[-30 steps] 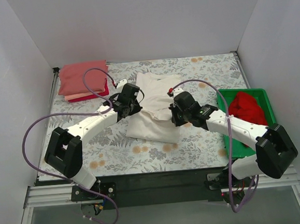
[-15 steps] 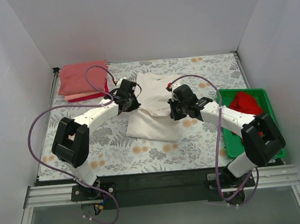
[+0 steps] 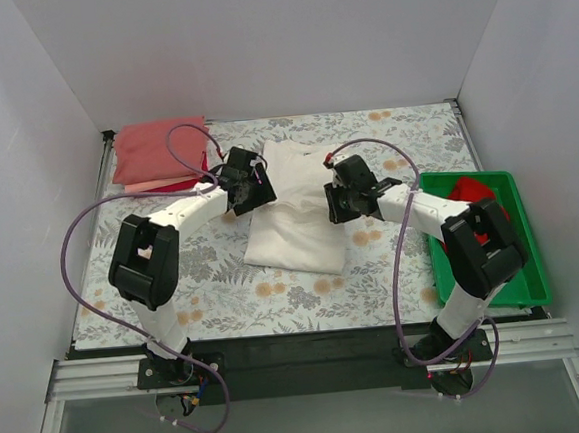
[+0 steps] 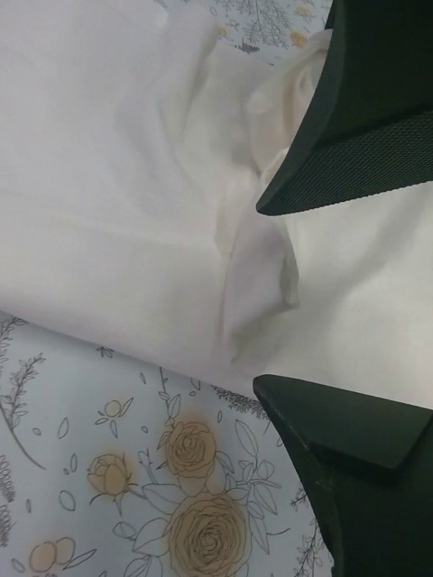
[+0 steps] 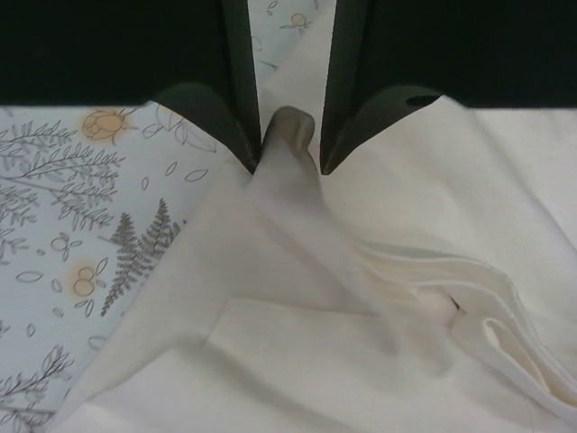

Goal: Fold and stack the t-shirts
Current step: Fold the tshirt, then neatly place the folded tshirt to the corner

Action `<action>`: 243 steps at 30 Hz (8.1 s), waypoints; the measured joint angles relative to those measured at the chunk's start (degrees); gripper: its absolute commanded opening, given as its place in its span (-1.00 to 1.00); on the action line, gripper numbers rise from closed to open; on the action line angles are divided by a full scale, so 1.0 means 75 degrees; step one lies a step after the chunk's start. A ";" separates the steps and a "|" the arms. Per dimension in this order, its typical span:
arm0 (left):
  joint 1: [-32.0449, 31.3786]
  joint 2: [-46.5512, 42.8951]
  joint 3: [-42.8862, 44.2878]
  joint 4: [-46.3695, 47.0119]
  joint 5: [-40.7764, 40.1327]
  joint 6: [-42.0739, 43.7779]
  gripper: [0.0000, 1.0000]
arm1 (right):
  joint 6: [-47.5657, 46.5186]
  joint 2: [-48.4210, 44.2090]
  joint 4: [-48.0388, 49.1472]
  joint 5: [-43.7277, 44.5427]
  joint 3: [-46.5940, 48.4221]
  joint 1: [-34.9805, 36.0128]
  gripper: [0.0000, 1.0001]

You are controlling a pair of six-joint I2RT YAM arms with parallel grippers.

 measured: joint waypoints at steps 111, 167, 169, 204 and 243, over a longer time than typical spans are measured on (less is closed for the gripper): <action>-0.0516 -0.4328 -0.1405 -0.1900 -0.2113 -0.2888 -1.00 | -0.0233 -0.3512 -0.2600 -0.4325 -0.0067 -0.0755 -0.97; 0.0254 -0.1204 -0.1976 0.1011 0.1582 -0.1478 0.93 | 0.1241 0.0023 0.1757 -0.5689 -0.0236 -0.1603 0.97; 0.0256 -0.1204 -0.2229 0.1174 0.1714 -0.1536 0.93 | 0.1396 0.0533 0.2020 -0.5607 -0.0163 -0.1623 0.97; 0.0064 -0.3177 -0.3707 -0.0064 -0.0682 -0.1853 0.96 | 0.0507 -0.3649 0.0498 -0.3826 -0.1813 -0.1912 0.97; -0.0769 0.0565 -0.0323 -0.0259 -0.2824 0.0545 -1.00 | 0.0758 -0.6513 -0.0807 -0.2410 -0.3398 -0.1915 0.97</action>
